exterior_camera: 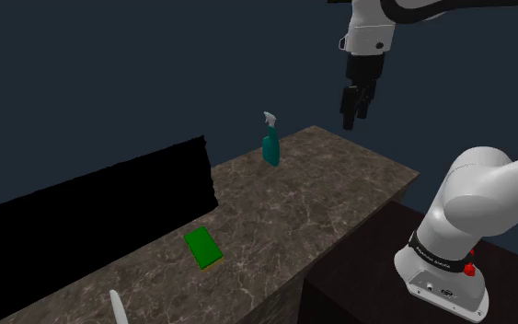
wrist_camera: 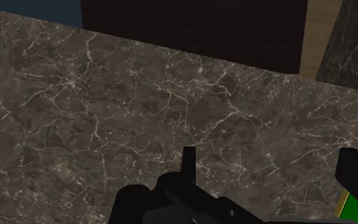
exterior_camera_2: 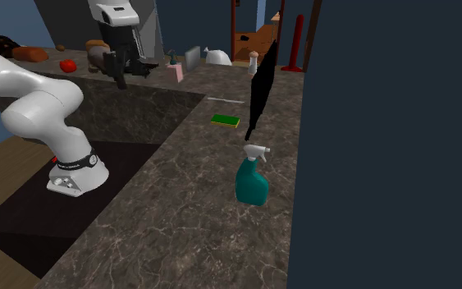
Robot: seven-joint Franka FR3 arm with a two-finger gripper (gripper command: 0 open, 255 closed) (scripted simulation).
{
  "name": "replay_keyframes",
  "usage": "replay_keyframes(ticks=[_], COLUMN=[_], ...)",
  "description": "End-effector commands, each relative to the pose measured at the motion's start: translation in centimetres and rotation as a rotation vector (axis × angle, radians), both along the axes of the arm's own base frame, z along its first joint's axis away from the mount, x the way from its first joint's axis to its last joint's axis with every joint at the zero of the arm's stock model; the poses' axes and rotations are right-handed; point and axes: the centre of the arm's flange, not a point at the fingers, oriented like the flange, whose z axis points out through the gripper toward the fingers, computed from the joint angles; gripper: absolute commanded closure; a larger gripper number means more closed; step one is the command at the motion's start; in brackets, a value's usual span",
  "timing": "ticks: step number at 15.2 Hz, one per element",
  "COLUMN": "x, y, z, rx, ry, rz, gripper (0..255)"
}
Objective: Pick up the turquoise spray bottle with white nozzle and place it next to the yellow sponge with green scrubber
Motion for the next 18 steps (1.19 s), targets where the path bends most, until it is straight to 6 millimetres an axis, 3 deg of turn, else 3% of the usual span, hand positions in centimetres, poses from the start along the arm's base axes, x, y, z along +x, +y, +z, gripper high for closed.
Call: replay_keyframes(ticks=[1, 18], x=[0.0, 19.9], y=[0.0, -5.8], z=[0.0, -6.6], rx=[0.0, -0.03], ry=[0.0, -0.037], rz=[0.0, -0.073], gripper=[0, 0])
